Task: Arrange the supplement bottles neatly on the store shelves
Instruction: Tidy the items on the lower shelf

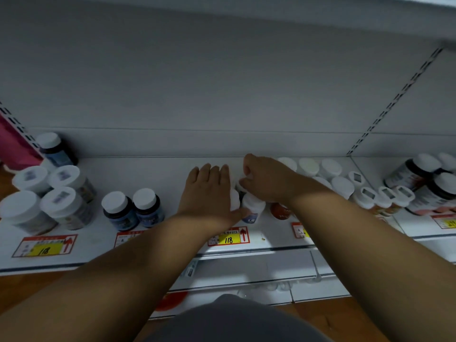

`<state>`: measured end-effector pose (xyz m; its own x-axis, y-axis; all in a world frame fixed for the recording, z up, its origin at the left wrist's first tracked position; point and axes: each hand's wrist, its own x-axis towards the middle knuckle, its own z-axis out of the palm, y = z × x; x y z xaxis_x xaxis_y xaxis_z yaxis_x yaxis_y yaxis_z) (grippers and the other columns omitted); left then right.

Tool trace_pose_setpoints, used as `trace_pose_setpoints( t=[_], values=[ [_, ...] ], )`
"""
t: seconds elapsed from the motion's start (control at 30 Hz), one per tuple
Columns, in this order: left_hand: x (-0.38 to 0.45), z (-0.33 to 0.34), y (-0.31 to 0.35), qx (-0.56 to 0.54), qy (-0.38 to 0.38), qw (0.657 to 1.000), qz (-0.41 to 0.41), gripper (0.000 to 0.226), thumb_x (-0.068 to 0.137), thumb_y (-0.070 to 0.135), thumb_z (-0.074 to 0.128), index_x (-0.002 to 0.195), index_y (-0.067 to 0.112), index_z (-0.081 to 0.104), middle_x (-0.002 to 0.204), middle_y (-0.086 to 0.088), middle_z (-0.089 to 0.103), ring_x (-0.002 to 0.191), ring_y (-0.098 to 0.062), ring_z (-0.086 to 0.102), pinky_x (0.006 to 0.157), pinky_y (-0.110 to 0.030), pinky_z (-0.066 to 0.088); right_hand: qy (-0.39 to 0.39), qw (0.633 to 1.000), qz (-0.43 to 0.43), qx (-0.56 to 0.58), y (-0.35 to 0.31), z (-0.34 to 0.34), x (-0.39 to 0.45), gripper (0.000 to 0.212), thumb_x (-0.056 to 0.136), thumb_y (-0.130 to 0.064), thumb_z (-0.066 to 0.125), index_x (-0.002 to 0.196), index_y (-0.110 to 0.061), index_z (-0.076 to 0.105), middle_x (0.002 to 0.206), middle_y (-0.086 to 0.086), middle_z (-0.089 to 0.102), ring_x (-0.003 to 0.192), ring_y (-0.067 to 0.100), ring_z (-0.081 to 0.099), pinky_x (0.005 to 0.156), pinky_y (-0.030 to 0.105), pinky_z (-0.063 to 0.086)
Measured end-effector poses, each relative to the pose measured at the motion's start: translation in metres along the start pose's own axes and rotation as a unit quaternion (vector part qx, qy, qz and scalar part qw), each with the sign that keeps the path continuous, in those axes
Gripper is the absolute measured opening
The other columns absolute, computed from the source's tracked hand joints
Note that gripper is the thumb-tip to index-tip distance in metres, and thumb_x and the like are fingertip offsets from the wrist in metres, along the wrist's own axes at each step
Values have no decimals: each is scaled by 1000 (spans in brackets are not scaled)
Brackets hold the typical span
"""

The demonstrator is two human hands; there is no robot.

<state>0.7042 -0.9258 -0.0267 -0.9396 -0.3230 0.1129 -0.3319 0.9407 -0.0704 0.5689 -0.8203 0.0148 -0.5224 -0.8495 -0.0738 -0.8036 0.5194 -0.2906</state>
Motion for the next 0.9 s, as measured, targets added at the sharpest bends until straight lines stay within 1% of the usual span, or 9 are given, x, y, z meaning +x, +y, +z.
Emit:
trace_pose_setpoints(
  t=[0.07, 0.13, 0.2, 0.33, 0.47, 0.53, 0.63, 0.77, 0.9],
  values=[
    [0, 1, 0, -5, 1, 1000, 0, 116, 68, 88, 12, 152, 8, 13, 153, -12, 32, 142, -31, 23, 117, -45, 10, 14, 997, 49, 61, -6, 7, -3, 38, 95, -39, 49, 120, -12, 39, 81, 4, 56, 72, 20, 56, 57, 31, 39],
    [-1, 2, 0, -12, 5, 1000, 0, 115, 69, 88, 15, 152, 9, 12, 154, -11, 29, 143, -30, 22, 117, -45, 9, 18, 989, 103, 101, -10, 13, 1, 49, 95, -47, 42, 131, -14, 34, 104, 12, 61, 90, 27, 62, 70, 34, 43],
    [-1, 2, -1, -20, 6, 1000, 3, 113, 71, 88, 21, 153, 10, 12, 156, -10, 27, 143, -29, 20, 117, -44, 7, 8, 982, 154, 105, -11, 19, 7, 57, 94, -54, 39, 135, -15, 34, 128, 18, 52, 110, 33, 56, 77, 32, 36],
    [0, 2, 0, -27, 13, 1000, 7, 114, 70, 87, 21, 152, 9, 13, 155, -10, 27, 142, -28, 21, 118, -44, 7, 20, 952, 234, 195, -15, 25, 15, 59, 93, -53, 41, 136, -13, 40, 137, 16, 49, 118, 32, 52, 84, 33, 37],
    [1, 0, 1, -43, 20, 999, 8, 117, 68, 89, 26, 152, 8, 14, 154, -9, 27, 141, -27, 22, 117, -43, 6, 36, 964, 196, 178, -18, 26, 12, 19, 98, -34, 41, 103, -18, 51, 117, 17, 56, 109, 35, 55, 88, 38, 44],
    [1, -1, 0, -54, 24, 998, 10, 119, 67, 90, 29, 152, 8, 14, 154, -8, 27, 141, -26, 22, 118, -42, 5, 52, 955, 211, 203, -20, 25, 8, 23, 96, -39, 41, 99, -18, 50, 104, 11, 60, 98, 31, 59, 81, 35, 46],
    [-1, -3, -2, -92, 22, 995, 15, 116, 70, 88, 34, 153, 11, 8, 159, -7, 15, 146, -23, 11, 118, -39, -4, 50, 956, 201, 208, -19, 24, 9, 29, 97, -41, 40, 103, -15, 52, 100, 9, 60, 97, 30, 59, 77, 32, 41],
    [-13, -12, -7, -145, 43, 989, -1, 105, 78, 79, 44, 154, 16, 7, 161, -3, 9, 146, -18, 5, 108, -24, -20, 68, 959, 177, 209, -22, 17, 9, 44, 99, -43, 40, 122, -7, 50, 126, 17, 55, 115, 33, 53, 84, 30, 35],
    [-37, -30, -19, -175, 95, 978, -64, 90, 84, 68, 50, 152, 15, 22, 157, -4, 24, 142, -22, 20, 113, -26, -1, 145, 964, 111, 192, -40, 2, 5, 51, 98, -44, 42, 137, -10, 43, 137, 16, 49, 124, 32, 48, 95, 33, 37]
  ],
)
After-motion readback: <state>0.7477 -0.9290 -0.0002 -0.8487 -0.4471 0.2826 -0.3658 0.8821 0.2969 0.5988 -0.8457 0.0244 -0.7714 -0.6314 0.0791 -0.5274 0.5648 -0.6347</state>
